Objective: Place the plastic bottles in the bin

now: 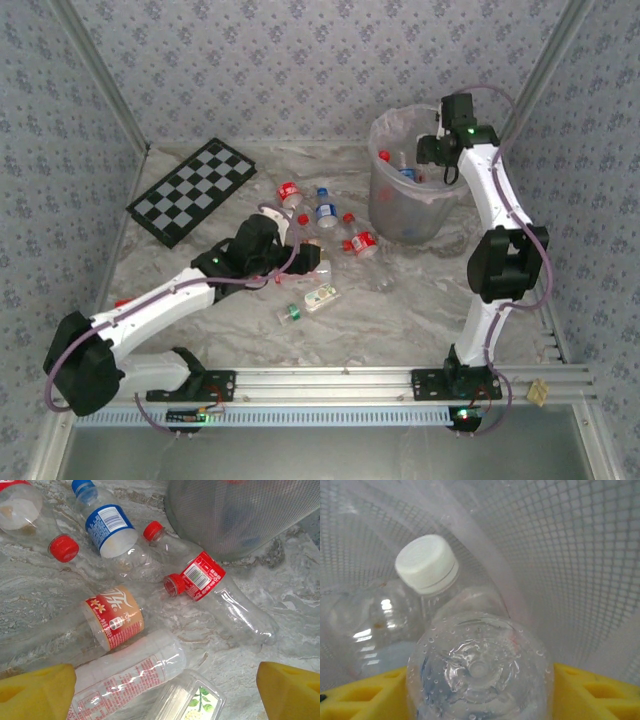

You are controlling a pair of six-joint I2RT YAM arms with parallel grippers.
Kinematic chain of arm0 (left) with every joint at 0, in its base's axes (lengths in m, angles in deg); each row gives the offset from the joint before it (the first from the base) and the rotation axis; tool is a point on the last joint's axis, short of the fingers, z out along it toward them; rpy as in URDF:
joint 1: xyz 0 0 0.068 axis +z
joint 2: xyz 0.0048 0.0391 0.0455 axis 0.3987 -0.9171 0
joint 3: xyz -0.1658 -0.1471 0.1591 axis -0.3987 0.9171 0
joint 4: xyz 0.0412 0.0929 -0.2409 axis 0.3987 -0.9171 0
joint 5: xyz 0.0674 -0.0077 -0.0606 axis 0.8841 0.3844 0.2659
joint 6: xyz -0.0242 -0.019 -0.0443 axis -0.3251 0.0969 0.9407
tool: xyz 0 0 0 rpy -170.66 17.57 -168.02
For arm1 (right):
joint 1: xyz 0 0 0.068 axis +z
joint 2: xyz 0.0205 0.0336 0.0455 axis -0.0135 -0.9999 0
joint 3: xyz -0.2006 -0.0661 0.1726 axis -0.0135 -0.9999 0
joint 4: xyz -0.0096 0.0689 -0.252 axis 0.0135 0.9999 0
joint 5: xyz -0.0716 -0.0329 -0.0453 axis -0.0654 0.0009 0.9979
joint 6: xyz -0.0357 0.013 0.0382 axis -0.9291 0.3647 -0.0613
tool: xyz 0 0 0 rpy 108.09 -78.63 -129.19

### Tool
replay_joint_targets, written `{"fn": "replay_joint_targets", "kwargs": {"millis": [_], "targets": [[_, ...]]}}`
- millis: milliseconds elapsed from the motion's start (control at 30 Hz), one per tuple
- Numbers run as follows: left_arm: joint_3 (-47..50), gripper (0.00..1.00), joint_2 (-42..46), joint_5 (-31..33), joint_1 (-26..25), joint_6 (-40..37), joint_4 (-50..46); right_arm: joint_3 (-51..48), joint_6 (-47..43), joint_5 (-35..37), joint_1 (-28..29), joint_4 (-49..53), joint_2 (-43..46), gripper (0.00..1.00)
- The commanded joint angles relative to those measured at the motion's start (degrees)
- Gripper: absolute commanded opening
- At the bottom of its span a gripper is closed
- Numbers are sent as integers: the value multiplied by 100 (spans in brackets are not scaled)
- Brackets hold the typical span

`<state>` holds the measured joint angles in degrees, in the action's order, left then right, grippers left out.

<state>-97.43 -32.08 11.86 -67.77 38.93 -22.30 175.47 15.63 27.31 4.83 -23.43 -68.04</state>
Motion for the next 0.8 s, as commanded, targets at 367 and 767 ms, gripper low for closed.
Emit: {"fn": "replay_joint_targets", "kwargs": {"millis": [367,767], "targets": [[-689,98,-357,831,24,268,-745,-254,196,-760,-18,392,1917,100],[-1336,97,-1370,1512,1250,2102,-836,-3072,847,-2036,34,-28,4465,100]]}}
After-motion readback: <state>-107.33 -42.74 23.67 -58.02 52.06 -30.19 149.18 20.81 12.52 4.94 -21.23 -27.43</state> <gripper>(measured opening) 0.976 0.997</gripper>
